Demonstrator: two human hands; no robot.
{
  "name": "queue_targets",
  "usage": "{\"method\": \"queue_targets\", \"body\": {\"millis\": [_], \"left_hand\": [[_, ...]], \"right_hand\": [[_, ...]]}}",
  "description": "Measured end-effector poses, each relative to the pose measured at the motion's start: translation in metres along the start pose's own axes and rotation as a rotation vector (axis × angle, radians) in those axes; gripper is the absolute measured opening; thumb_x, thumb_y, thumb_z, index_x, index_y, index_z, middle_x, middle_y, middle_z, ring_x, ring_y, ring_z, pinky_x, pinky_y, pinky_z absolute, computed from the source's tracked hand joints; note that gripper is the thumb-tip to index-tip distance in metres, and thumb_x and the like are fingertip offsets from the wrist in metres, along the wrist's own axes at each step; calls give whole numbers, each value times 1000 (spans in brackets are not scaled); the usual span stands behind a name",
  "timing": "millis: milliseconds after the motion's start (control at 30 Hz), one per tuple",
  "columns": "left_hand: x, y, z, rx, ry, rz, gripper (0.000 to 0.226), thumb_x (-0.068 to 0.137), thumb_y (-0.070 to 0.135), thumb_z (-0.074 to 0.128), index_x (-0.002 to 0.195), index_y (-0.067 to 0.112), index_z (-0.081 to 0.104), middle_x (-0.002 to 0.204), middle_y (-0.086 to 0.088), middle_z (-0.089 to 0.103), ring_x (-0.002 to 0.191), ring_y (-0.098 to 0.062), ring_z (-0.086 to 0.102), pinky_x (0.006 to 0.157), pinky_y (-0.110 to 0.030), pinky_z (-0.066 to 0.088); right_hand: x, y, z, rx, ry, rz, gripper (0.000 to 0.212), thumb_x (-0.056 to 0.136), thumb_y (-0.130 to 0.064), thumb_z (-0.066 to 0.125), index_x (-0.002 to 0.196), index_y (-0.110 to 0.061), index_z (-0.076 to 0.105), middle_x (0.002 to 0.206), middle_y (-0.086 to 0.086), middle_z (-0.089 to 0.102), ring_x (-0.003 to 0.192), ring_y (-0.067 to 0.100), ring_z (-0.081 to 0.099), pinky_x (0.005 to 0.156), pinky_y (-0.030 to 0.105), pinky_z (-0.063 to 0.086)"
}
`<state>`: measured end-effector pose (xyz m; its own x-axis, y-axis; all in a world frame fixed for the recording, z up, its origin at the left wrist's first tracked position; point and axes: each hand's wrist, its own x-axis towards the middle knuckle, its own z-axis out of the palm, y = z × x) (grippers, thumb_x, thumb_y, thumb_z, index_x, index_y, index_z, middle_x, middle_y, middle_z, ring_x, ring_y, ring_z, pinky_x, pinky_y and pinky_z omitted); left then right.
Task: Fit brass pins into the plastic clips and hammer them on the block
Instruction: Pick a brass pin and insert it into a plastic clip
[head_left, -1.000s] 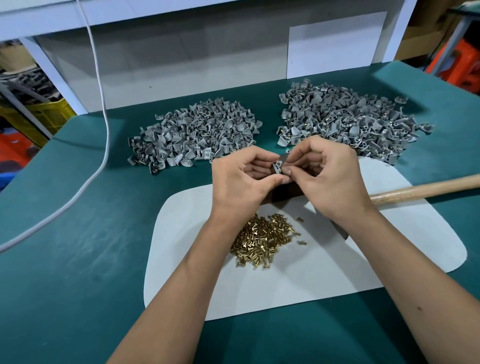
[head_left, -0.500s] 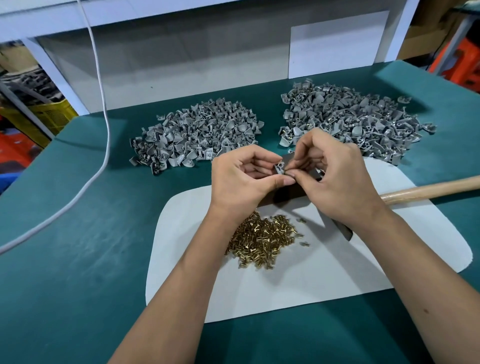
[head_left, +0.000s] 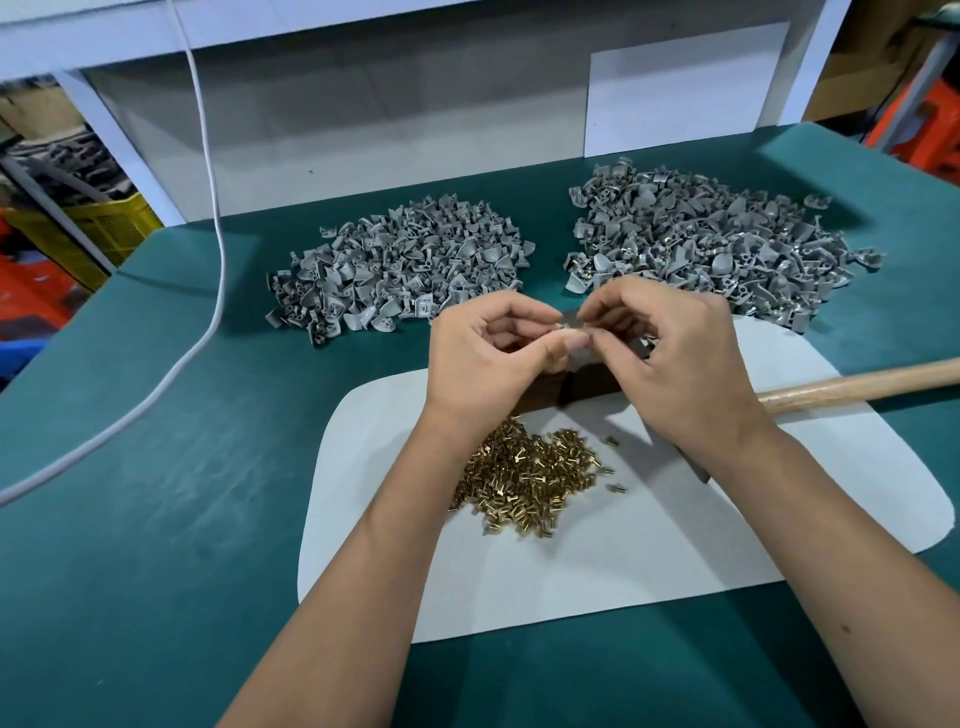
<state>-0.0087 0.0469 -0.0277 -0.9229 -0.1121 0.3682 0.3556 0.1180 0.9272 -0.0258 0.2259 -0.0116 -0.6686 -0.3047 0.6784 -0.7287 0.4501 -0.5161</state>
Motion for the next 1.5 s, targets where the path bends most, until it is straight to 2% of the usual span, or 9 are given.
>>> {"method": "queue_targets", "body": {"millis": [167, 400, 467, 567, 767, 933, 1133, 1367, 1500], "left_hand": [[-1, 4, 4, -58, -28, 17, 12, 90, 11, 77, 90, -1, 76, 77, -12, 77, 64, -26, 72, 62, -30, 61], [0, 4, 6, -82, -31, -38, 7, 98, 17, 68, 96, 13, 74, 82, -5, 76, 66, -21, 74, 63, -28, 62], [0, 4, 5, -89, -35, -32, 6, 95, 18, 72, 98, 14, 75, 88, -7, 77, 73, -27, 76, 70, -35, 64], [0, 2, 7, -34, -10, 7, 20, 83, 14, 82, 100, 8, 74, 91, -11, 77, 84, -31, 76, 82, -45, 63], [0, 2, 9, -98, 0, -21, 20, 77, -5, 84, 93, 5, 76, 86, -14, 78, 77, -28, 77, 75, -35, 63], [0, 2, 9, -136, -19, -57, 19, 79, -10, 80, 97, -5, 75, 86, -20, 77, 74, -23, 75, 73, -29, 63], [0, 3, 7, -118, -65, -97, 24, 78, -12, 79, 99, -2, 76, 89, -18, 78, 80, -25, 76, 78, -32, 64], [-2, 7, 9, -132, -32, -124, 23, 77, -14, 79, 90, 5, 77, 83, -13, 78, 75, -20, 76, 73, -29, 63], [-4, 11, 13, -137, -19, -126, 24, 77, -15, 78, 87, 6, 76, 81, -12, 78, 74, -20, 76, 73, -29, 63]], "right_hand": [[1, -2, -1, -3, 8, 2, 4, 90, -7, 75, 94, -8, 77, 84, -3, 74, 76, 9, 67, 70, 30, 55], [1, -1, 3, 65, 14, 164, 5, 92, -8, 71, 94, -11, 75, 80, -4, 73, 74, 9, 68, 71, 33, 57], [0, 1, 4, 101, 27, 231, 6, 94, -9, 70, 95, -12, 74, 80, -6, 72, 74, 9, 69, 71, 36, 59], [0, 1, 6, 132, 36, 271, 6, 95, -10, 69, 94, -14, 74, 79, -7, 72, 75, 11, 70, 71, 41, 59], [0, 2, 7, 134, 26, 285, 7, 96, -13, 67, 94, -14, 74, 81, -5, 73, 76, 15, 71, 72, 45, 60], [-1, 1, 8, 40, 27, 217, 6, 94, -12, 68, 94, -13, 74, 80, -4, 73, 74, 12, 70, 72, 41, 59], [-1, -1, 6, -63, 17, 171, 5, 93, -9, 69, 92, -10, 74, 78, -2, 71, 70, 10, 66, 68, 27, 54], [-3, -5, 10, -70, 63, 166, 6, 92, -6, 69, 90, -7, 74, 76, 1, 71, 69, 15, 66, 68, 34, 54], [-3, -7, 9, -53, 72, 176, 6, 92, -5, 69, 89, -7, 74, 75, 0, 71, 67, 13, 65, 65, 28, 53]]}}
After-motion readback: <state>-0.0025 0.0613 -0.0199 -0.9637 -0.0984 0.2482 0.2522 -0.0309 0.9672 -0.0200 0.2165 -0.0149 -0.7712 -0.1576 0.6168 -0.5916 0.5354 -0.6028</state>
